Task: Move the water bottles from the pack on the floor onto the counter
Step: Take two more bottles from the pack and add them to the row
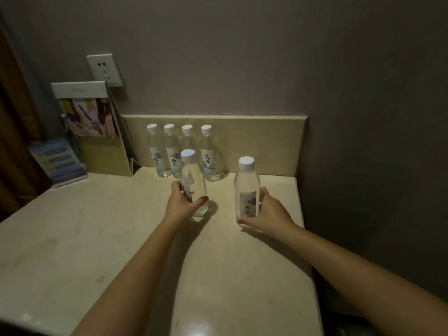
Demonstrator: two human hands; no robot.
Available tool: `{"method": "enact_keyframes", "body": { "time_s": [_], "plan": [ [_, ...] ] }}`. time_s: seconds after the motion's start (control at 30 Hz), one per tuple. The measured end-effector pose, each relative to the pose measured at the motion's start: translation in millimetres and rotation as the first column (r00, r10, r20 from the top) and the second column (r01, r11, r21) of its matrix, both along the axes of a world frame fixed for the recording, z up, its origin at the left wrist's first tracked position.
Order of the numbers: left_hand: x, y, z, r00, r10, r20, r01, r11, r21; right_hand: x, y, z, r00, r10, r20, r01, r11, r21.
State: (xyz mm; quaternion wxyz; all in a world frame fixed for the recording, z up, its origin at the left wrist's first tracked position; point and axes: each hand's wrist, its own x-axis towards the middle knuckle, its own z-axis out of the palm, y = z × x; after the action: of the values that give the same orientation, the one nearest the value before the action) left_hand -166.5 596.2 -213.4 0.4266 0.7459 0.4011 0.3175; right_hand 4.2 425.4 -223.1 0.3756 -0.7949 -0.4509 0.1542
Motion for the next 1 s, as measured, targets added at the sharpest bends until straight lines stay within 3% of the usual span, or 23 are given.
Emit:
{"method": "enact_keyframes", "body": {
  "time_s": [0.17,0.33,0.7,1.0],
  "plan": [
    [-3.9,11.5,-9.3,0.998,-0.062,0.025,0.062,0.998,0.016,2.7,41.5,-2.8,0.976,-0.212,0.045,0.211,0.977,0.029],
    [-11.7,15.2,-21.8,0.994,-0.08,0.072,0.08,0.997,0.009,19.0,87.7,1.1,0.945,-0.324,0.046,0.323,0.946,0.019],
    [-17.0,12.8,-35.5,0.986,-0.07,0.151,0.062,0.997,0.053,42.5,127.3,2.4,0.974,-0.226,-0.013,0.226,0.974,0.003],
    [-15.2,17.1,-39.2,0.977,-0.091,0.193,0.084,0.996,0.043,39.7,149.6,1.5,0.956,-0.291,0.026,0.29,0.956,0.054]
  ]
}}
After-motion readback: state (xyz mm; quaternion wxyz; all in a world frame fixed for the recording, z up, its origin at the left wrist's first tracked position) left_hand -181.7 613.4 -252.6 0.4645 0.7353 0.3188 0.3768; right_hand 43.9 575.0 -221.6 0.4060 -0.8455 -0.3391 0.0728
